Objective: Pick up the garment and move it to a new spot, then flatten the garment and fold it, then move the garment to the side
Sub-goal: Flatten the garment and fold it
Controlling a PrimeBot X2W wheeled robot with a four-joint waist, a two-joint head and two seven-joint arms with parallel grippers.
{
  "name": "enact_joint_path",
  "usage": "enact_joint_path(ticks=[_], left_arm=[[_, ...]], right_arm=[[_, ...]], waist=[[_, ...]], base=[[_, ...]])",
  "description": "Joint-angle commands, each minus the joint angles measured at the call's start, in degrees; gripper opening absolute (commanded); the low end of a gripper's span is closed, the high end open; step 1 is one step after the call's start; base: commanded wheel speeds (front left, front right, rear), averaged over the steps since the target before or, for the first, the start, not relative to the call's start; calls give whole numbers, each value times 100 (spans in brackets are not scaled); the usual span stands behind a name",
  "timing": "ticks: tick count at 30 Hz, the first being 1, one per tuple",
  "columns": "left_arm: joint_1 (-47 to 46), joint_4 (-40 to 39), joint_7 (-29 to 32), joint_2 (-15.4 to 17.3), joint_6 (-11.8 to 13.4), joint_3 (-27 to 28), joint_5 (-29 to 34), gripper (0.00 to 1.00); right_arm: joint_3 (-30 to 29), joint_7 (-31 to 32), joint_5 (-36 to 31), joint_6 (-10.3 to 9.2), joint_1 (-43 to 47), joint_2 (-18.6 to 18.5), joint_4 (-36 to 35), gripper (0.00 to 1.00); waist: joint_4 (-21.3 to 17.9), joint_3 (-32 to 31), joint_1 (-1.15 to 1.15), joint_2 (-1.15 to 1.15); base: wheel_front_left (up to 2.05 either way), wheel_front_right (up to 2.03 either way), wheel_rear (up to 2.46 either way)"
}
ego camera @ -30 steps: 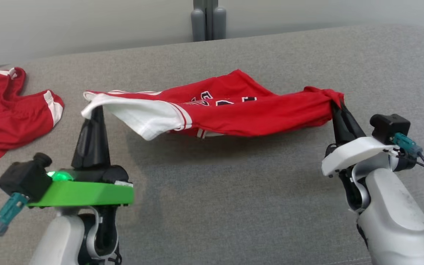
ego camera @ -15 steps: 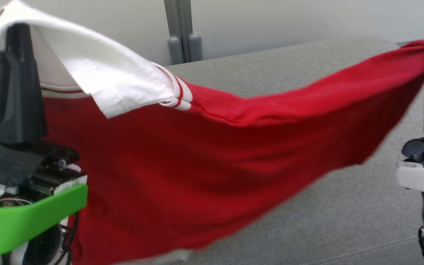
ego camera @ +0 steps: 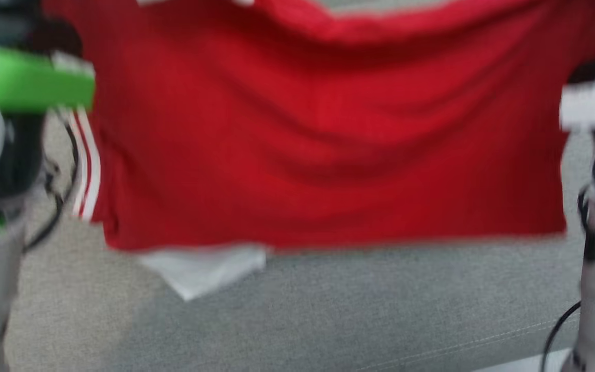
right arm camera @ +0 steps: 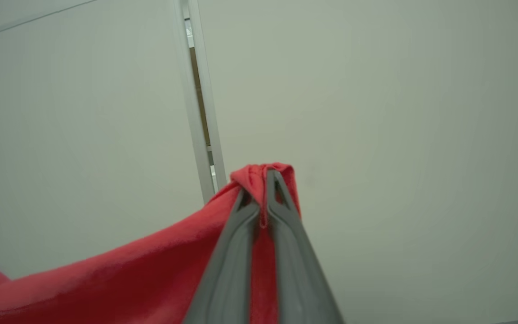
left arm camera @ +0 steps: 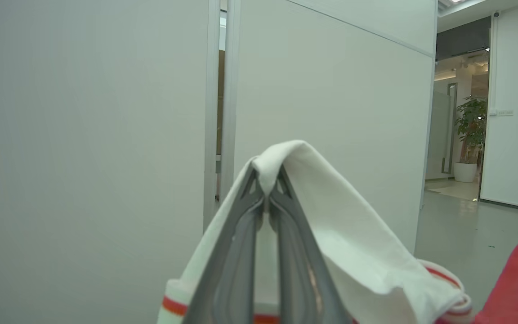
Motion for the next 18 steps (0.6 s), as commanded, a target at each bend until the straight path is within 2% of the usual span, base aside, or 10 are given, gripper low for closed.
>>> enact_joint_path(ticks=[1,4,7,10,14,18], left_arm=[[-476,345,145,-71,-74,-31,-51,0],[-1827,1353,126,-127,-170,15,159,0],[-2913,2267,-241,-247,-255,-1,475,0],[-3694,2905,-700,-365,-298,26,665,0],[-3983,3574,-1200,-629,-433,38,599,0],[-3437,4060,-1649,-802,-619,4,435,0]], right_arm=[[39,-64,-121,-4,-561,-55,320,0],[12,-340,-461,-4,-2027,-12,1447,0],[-134,-771,-858,-4,-3258,89,2591,0],[-356,-1197,-1305,-5,-4099,177,3497,0],[-504,-1677,-1763,-5,-4634,247,4558,0],[-426,-2068,-1720,-5,-4520,242,5595,0]], waist=[[19,878,0,0],[10,1300,0,0],[11,1588,0,0],[78,1886,0,0],[276,2360,0,0],[468,2634,0,0]], base=[[0,0,0],[0,0,0],[0,0,0],[0,0,0],[0,0,0],[0,0,0]])
